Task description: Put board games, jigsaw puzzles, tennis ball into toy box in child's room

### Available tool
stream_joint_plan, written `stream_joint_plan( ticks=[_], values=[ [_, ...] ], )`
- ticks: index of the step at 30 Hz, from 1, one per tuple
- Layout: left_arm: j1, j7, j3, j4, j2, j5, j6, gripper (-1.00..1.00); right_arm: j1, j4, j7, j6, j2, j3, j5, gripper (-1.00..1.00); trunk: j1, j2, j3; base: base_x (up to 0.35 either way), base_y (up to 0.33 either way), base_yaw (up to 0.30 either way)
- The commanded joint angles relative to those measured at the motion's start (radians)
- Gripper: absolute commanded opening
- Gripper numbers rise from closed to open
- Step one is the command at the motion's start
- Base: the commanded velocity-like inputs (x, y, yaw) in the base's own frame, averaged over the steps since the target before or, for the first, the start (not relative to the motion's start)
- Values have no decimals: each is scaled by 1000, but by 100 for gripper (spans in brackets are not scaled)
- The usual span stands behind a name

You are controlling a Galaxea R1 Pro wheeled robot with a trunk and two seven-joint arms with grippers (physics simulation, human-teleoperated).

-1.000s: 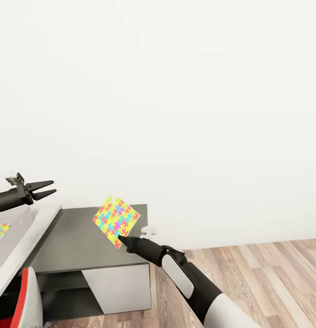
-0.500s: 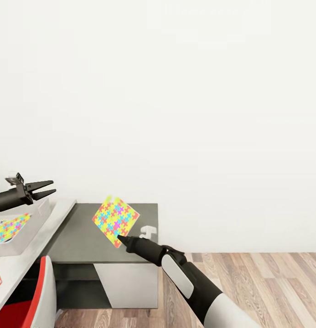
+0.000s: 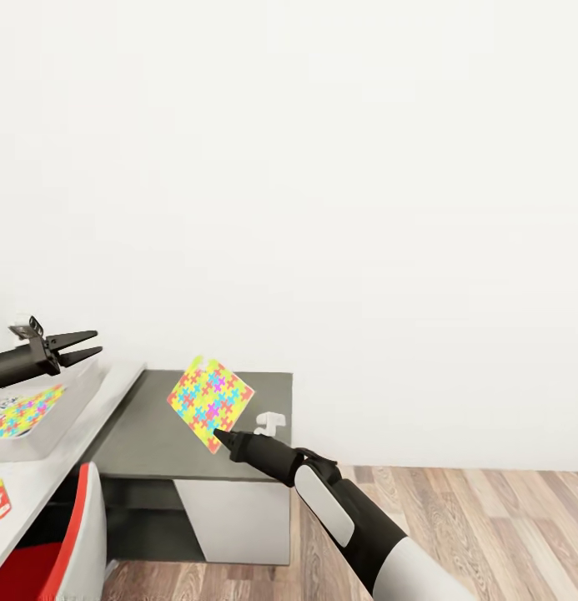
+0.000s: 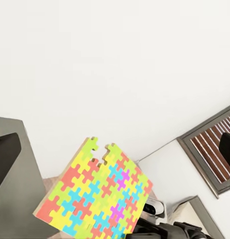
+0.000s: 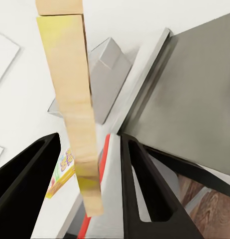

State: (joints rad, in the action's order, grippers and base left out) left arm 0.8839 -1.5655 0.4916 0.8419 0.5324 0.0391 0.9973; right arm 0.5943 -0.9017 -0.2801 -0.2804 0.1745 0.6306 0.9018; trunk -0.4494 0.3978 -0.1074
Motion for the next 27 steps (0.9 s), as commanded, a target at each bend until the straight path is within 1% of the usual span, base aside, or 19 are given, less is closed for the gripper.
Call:
stream_joint_plan(
  ticks=[1, 14, 19, 27],
  values=[
    [1, -5, 1, 0, 0, 4, 11, 100, 1, 0, -1, -5, 0, 0, 8, -100, -1, 2, -2, 0, -222, 243],
    [1, -5, 1, 0, -1, 5, 11, 100, 1, 0, 1, -5, 0, 0, 8, -100, -1, 2, 3, 0, -267, 274],
    [1, -5, 1, 0, 0, 5, 11, 100, 1, 0, 1, -5, 0, 0, 8, -100, -1, 2, 5, 0, -72, 281],
    [1, -5, -1, 0, -1, 4, 11, 100, 1, 0, 1, -5, 0, 0, 8, -100, -1, 2, 8, 0, -8, 281]
  ],
)
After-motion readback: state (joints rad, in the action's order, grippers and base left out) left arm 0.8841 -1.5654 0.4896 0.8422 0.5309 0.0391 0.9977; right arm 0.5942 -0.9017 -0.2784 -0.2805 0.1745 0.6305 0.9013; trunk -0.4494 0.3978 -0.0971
